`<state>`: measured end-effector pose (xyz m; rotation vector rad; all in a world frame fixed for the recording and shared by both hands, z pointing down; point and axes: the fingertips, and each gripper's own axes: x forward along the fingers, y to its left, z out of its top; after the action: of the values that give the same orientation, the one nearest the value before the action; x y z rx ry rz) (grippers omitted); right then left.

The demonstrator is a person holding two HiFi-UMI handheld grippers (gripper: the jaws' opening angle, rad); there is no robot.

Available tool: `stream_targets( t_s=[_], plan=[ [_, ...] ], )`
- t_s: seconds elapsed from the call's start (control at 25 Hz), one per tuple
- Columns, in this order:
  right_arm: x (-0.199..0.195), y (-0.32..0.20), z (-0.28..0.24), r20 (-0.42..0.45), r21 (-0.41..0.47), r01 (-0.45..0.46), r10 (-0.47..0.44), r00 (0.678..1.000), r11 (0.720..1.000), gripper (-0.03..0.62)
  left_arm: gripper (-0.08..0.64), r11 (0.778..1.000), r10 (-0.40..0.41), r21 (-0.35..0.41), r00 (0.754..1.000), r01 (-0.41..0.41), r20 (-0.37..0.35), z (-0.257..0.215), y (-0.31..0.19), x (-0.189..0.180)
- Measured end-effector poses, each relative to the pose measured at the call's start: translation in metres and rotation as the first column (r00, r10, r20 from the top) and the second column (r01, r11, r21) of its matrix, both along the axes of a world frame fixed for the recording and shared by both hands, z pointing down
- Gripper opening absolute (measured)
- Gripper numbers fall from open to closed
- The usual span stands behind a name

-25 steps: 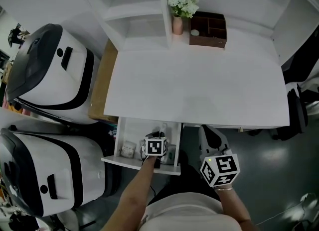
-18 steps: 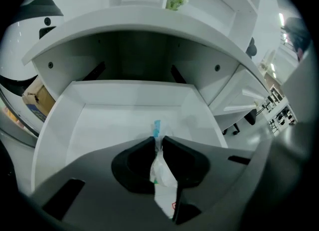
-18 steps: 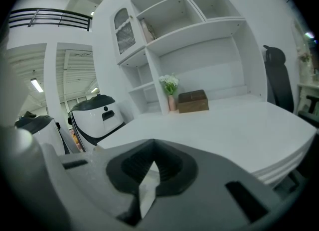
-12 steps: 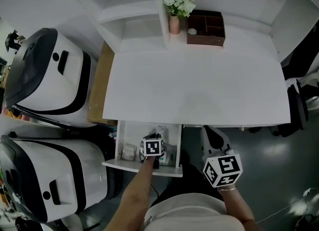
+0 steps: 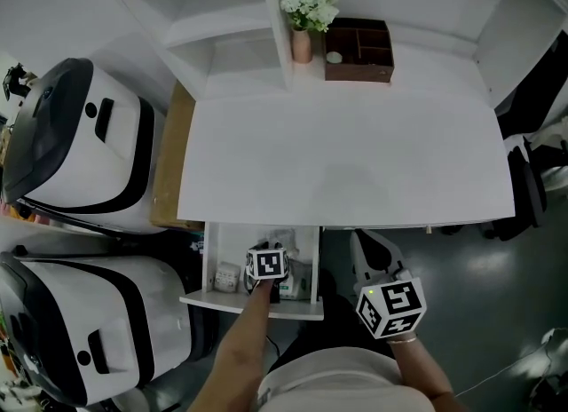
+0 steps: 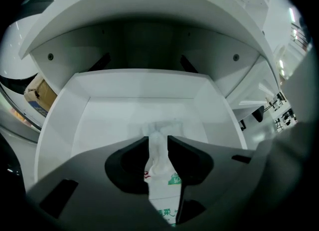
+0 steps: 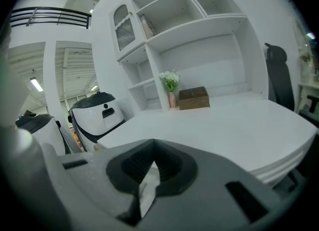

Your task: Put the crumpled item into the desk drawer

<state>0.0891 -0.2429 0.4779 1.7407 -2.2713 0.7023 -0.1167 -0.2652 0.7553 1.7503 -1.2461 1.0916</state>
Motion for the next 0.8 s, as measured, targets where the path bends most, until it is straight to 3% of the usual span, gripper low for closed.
stream_targets(
  t_s=[0.2, 0.4, 0.8],
  plan=[
    [0.0, 0.001, 0.002, 0.001, -0.008, 0.002, -0.002, 1.0, 1.0, 0.003, 0.166, 1.0, -0.012, -0.003, 1.0, 0.012, 0.014, -0.005, 0.0, -0.004],
    [-0.005, 0.0, 0.0, 0.005, -0.002, 0.017, -0.016, 1.0, 1.0, 0.003, 0.169, 0.999, -0.034, 0.037, 0.999, 0.034, 0.0, -0.017, -0.006, -0.008],
    [-0.021, 0.002, -0.01, 0.013, 0.026, 0.056, -0.056, 0.998, 0.998, 0.003, 0.169, 0.975, -0.079, 0.205, 0.995, 0.088, -0.055, -0.074, -0.017, -0.021]
  ],
)
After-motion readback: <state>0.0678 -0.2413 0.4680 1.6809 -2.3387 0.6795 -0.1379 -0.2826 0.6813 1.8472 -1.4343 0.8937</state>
